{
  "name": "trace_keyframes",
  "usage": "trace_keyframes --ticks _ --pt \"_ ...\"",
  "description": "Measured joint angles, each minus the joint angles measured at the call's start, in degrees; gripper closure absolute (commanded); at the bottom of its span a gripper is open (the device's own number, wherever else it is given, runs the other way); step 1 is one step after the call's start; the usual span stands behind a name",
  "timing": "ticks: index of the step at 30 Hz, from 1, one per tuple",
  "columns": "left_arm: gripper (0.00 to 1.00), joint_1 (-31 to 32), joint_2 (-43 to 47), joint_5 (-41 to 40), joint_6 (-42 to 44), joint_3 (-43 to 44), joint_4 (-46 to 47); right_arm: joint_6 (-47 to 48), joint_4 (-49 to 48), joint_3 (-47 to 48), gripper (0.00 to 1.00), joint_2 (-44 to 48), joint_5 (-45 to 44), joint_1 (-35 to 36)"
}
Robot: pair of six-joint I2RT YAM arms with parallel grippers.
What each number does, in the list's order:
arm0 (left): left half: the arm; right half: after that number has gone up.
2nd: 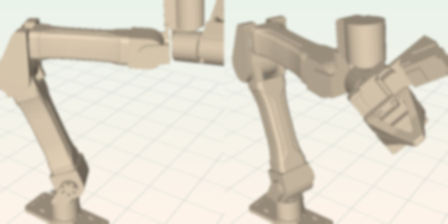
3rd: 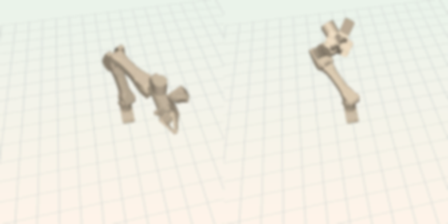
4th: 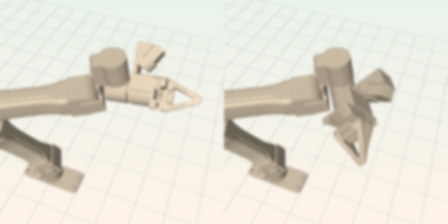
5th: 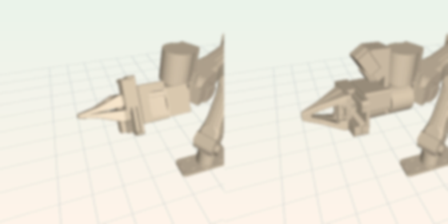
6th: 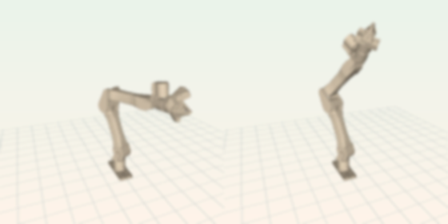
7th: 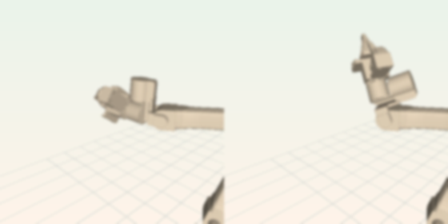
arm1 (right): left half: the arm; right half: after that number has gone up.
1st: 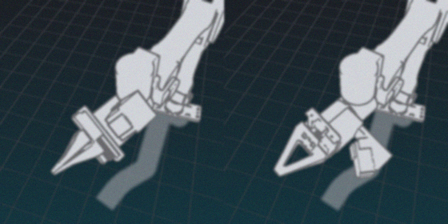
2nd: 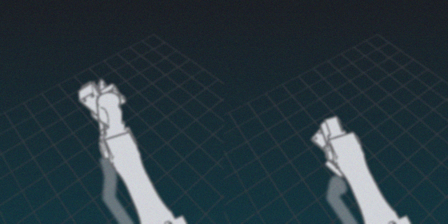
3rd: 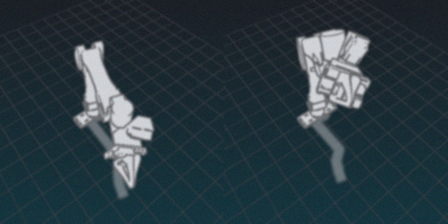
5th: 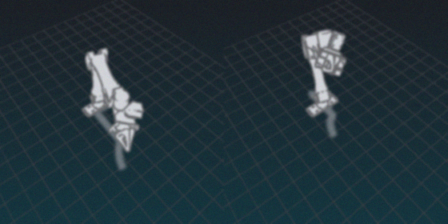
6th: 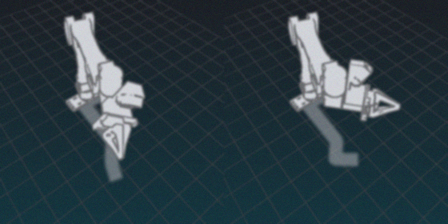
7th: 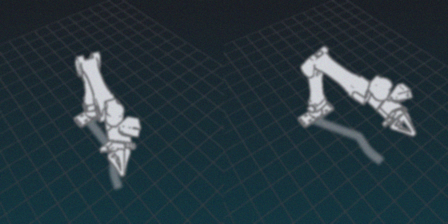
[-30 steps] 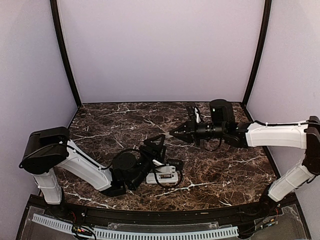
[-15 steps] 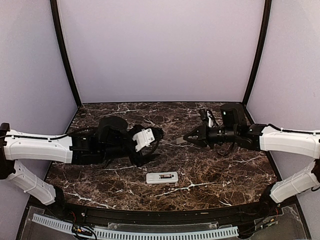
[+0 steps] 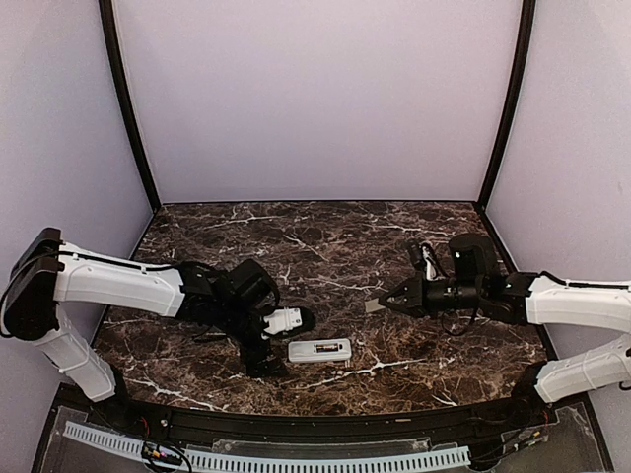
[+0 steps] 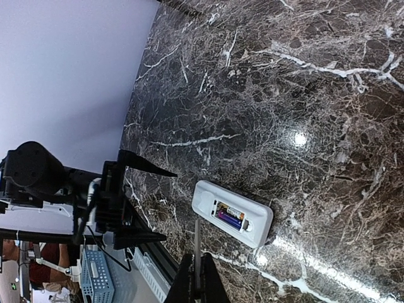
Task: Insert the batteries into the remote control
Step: Hold the remote control without the battery cover at the center of the board.
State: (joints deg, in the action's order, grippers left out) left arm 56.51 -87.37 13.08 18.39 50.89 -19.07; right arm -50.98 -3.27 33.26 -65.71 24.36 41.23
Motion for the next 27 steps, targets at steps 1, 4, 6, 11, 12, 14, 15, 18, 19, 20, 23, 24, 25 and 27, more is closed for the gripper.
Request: trace_keyframes --ticks 1,4,6,11,12,14,15,18,19,20,23,24,25,27 --pt "0.01 0.0 -2.1 0.04 0.09 0.48 -0.04 0.24 -0.31 -0.44 1.0 0.44 -0.02 0.0" --pt "0.01 0.0 -7.26 -0.24 0.42 0.81 0.0 1.03 -1.55 -1.95 1.0 1.92 0.0 0.0" --pt "0.01 0.02 -8.94 -1.18 0.66 0.98 0.55 1.29 -2.4 -3.21 1.0 2.73 0.07 0.0" --pt "0.07 0.02 -9.55 -4.2 0.48 1.64 1.6 2.14 -4.0 -5.25 1.0 2.93 0.74 0.0" --pt "0.1 0.02 -10.08 -4.92 0.46 1.9 1.62 2.36 -4.37 -5.55 1.0 2.84 1.07 0.0" --pt "0.13 0.02 -11.02 -5.53 0.24 2.84 1.73 2.58 -5.16 -6.01 1.0 2.56 1.6 0.0" --pt "0.13 0.22 -11.58 -5.81 0.24 3.54 1.99 2.69 -5.77 -6.47 1.0 2.43 1.84 0.0" --pt "0.17 1.42 -12.2 -6.56 0.2 3.82 4.07 2.78 -6.62 -7.58 1.0 2.43 2.47 0.0" --pt "0.19 1.99 -12.24 -6.8 0.17 3.8 4.66 2.8 -6.69 -7.82 1.0 2.45 2.62 0.0" --pt "0.25 2.82 -12.37 -7.21 0.07 3.63 5.75 2.89 -6.69 -8.02 1.0 2.51 2.75 0.0" --pt "0.38 4.26 -12.57 -8.04 -0.52 3.34 7.63 3.1 -6.67 -8.24 1.0 2.8 2.86 0.0" --pt "0.43 4.63 -12.72 -8.22 -0.85 3.34 8.02 3.19 -6.64 -8.24 1.0 2.86 2.86 0.0" --pt "0.47 4.85 -12.92 -8.48 -1.29 3.34 8.33 3.37 -6.64 -8.24 1.0 2.93 2.86 0.0" --pt "0.56 4.85 -13.03 -8.68 -2.43 3.34 8.46 3.78 -6.6 -8.24 1.0 2.82 2.86 0.0"
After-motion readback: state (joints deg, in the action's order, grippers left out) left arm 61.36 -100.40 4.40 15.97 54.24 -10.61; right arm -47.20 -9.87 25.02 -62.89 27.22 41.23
